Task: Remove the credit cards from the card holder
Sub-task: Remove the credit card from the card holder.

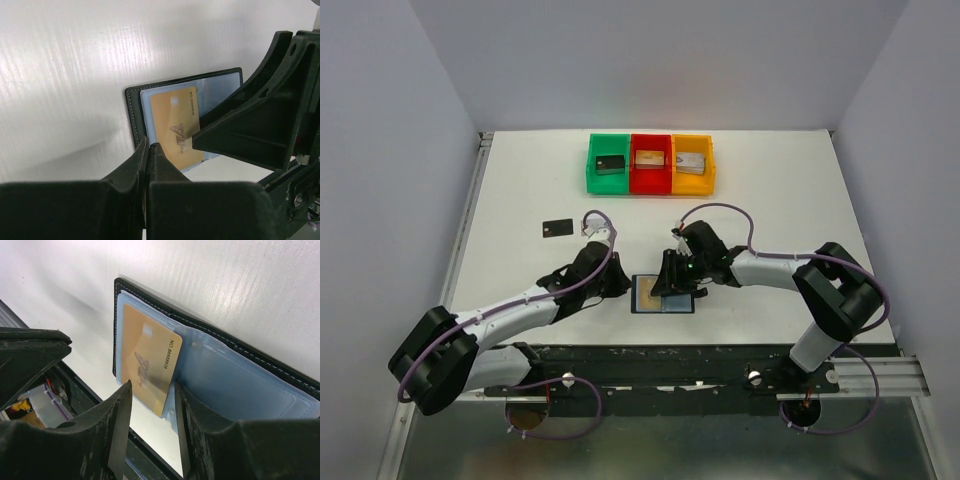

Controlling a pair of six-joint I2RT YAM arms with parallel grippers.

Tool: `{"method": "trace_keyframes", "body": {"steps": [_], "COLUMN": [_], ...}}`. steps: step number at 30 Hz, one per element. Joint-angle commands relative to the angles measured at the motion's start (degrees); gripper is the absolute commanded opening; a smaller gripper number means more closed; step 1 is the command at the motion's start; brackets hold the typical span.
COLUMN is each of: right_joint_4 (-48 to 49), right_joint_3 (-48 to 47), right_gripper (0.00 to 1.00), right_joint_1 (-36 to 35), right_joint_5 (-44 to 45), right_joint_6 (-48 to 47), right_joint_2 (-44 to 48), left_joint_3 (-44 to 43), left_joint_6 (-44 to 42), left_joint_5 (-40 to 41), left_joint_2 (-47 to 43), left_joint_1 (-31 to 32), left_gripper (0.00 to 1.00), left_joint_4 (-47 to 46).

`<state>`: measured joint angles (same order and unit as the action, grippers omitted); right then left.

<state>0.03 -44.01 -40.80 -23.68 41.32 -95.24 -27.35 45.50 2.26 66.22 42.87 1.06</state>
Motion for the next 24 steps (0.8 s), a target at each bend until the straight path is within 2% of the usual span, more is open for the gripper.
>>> {"method": "trace_keyframes", "body": {"steps": [1,7,19,24], "right_joint_4": [-0.8,-0.6,-0.6,3.7], "right_joint_3": [-0.3,0.3,0.1,1.6], "right_gripper": [0.48,0.48,0.48,0.48], "right_joint_1": [0.1,0.1,0.1,0.1], "right_joint_5": [0.5,0.0,-0.8,-2.1], "right_joint_6": [-0.9,-0.7,-0.7,1.6], "right_joint_2": [-0.2,-0.1,0.0,0.4], "left_joint_3": [-2.1,-1.6,-1.1,-0.3], "left_joint_6": [-1.3,-0.7,-0.4,0.3], "left_joint_5": [-3.7,-6.4,-4.5,-4.1], "left_joint_2": [3.5,7.2,12.0,13.1], "left_joint_1": [0.0,0.1,0.1,0.1], "left_gripper": [0.05,0.04,0.0,0.0], "left_joint_4": [-5.2,-9.4,-6.9,-7.1]}}
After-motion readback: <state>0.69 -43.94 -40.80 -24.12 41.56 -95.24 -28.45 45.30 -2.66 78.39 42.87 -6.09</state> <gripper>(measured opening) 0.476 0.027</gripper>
